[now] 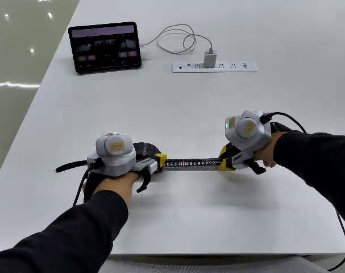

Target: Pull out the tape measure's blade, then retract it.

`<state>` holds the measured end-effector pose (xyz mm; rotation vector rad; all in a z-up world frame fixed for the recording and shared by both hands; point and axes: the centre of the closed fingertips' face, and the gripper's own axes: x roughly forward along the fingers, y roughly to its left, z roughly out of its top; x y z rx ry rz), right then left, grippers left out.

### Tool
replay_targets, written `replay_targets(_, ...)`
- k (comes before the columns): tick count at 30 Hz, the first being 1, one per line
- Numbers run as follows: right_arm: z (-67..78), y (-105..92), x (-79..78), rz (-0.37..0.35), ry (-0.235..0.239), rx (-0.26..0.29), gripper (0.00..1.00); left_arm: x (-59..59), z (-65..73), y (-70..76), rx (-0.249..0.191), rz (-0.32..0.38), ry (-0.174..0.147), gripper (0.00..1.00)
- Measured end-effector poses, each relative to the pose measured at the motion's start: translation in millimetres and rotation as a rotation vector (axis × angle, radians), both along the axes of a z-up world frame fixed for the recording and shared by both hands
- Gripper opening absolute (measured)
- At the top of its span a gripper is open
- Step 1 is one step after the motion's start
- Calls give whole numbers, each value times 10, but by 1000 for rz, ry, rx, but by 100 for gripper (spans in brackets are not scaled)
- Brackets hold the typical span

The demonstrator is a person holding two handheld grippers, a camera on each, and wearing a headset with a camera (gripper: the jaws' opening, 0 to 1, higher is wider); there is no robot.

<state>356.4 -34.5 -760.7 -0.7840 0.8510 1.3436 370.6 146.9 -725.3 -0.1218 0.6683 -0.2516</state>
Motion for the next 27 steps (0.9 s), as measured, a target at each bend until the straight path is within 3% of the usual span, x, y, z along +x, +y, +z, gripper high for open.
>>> replay_targets(27, -1, 99, 6, -11, 9, 24, 10, -3, -4, 5, -3, -1, 0, 59)
